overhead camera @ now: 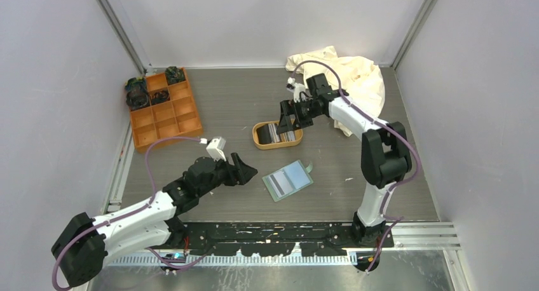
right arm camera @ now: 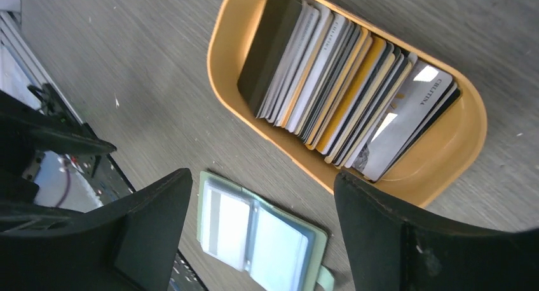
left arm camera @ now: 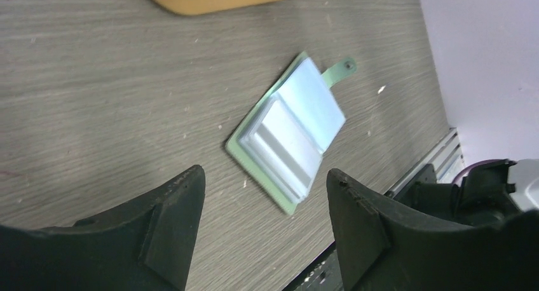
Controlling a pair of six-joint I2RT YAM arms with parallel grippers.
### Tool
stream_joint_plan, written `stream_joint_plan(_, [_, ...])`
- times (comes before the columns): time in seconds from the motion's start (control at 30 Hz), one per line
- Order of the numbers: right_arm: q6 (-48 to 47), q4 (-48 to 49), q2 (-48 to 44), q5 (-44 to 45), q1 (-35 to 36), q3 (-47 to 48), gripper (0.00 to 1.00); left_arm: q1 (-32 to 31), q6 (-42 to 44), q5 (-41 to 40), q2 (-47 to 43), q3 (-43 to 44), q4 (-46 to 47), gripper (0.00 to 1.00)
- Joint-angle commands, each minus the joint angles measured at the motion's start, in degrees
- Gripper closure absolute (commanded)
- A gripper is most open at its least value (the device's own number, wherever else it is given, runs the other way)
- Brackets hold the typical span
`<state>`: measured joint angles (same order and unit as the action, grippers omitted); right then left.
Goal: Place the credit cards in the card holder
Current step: Pick up the credit card from the storage box.
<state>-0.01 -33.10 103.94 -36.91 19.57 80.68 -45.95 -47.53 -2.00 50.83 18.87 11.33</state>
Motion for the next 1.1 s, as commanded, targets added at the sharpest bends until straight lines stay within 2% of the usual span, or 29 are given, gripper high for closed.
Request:
stream_joint_plan(0.0, [8.40,4.81,2.75,-0.80,-0.37,1.20,0.15,0.44,-0.97,-0.77,0.06,-2.61,4.13,0.30])
stream_joint_plan(0.17, [10.47,2.28,10.40,0.83,-0.83,7.08,0.29,0.43,-2.13,-0.20,0.64,-3.26,4.51,0.30])
stream_joint_plan(0.27, [10.70,0.64,13.65,2.16,-0.85,9.44,0.34,0.47,-2.88,-0.12,0.40,-3.85,4.81,0.30])
stream_joint_plan(0.4, [10.31,-0.20,15.33,5.12,-0.86,10.59,0.36,0.43,-3.60,-0.35,-0.10,-4.76,5.01,0.30])
stream_joint_plan(0.63, [9.55,-0.56,14.19,7.72,-0.87,10.28,0.32,0.48,-4.06,-0.81,-0.83,-5.40,4.84,0.30])
stream_joint_plan(1.07, [15.87,3.95,17.60,-4.72,-0.85,8.43,0.37,0.47,-5.55,-0.04,-0.21,-5.74,5.70,0.31])
